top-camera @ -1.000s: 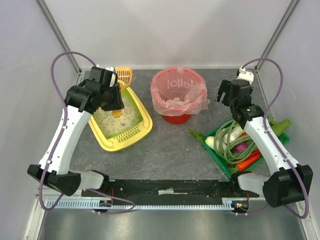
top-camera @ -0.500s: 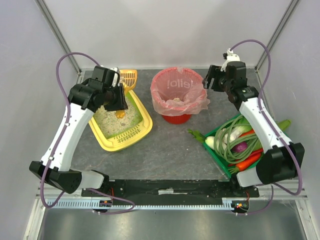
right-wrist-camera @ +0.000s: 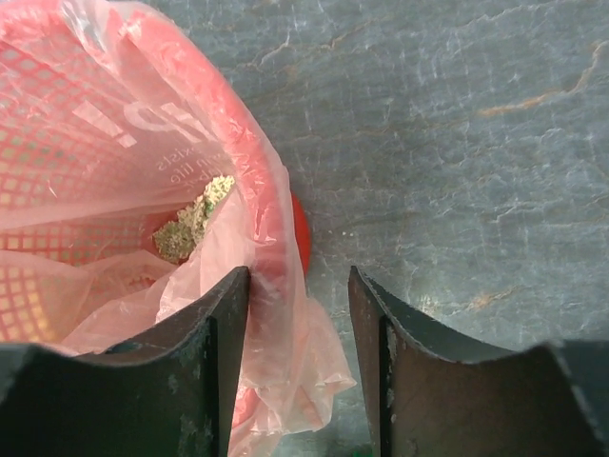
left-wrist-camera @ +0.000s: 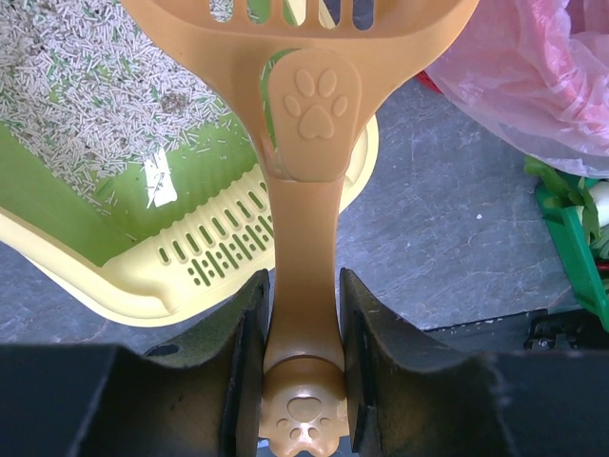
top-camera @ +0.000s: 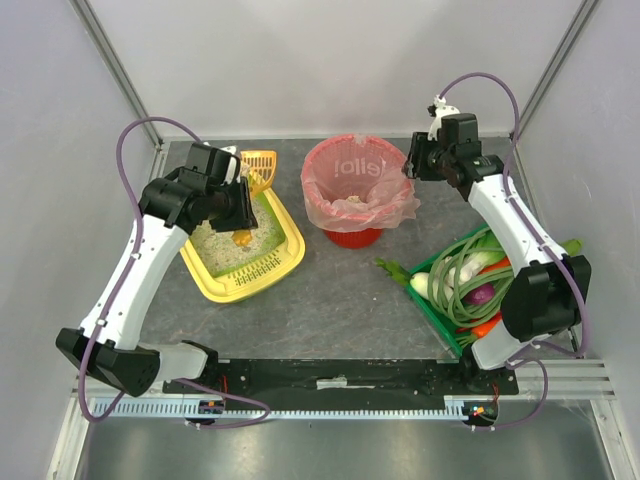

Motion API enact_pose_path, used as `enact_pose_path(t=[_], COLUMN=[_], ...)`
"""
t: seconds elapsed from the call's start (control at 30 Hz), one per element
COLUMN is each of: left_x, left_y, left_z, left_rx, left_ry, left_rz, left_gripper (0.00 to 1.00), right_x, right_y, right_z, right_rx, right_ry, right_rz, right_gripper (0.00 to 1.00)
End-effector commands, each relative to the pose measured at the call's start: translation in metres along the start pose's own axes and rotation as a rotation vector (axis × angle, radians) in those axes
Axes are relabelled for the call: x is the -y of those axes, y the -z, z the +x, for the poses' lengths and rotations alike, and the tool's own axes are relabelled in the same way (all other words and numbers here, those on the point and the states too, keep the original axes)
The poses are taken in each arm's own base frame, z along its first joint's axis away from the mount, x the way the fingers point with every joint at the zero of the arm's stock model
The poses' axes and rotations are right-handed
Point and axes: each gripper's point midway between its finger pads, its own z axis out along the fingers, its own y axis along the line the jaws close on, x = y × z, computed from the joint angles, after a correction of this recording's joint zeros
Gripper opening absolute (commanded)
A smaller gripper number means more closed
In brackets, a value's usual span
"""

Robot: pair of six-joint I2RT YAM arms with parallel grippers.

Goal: Clean the litter box

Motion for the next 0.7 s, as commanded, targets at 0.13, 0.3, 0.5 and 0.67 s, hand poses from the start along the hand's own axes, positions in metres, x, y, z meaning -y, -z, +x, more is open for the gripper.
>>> enact_pose_path(t=[0.13,0.3,0.5,0.67], left_x=[0.01,0.011,0.01,0.011], left_y=[0.003,-0.003,-0.001,0.003], left_z=[-0.007,0.001,0.002,-0.002], left_rx=[0.055,0.028,0.036,0.057], left_ry=[0.018,0.019,0.022,0.015], left_rz=[0.056,0.068,0.07,0.073], left_gripper=[0.02,0.02,0.02,0.02], right_x=[-0.017,-0.031,-0.049,-0.062], right_y=[0.002,0.003,0.002,0.001], right_z=[0.002,0.013,0.026,0.032], right_rx=[-0.047,-0.088,-0.131,-0.151], right_ry=[0.042,0.065,0.093,0.099], right_rz=[-0.063,-0.099,-0.138,-0.161], right_gripper=[0.36,0.26,0.17,0.16])
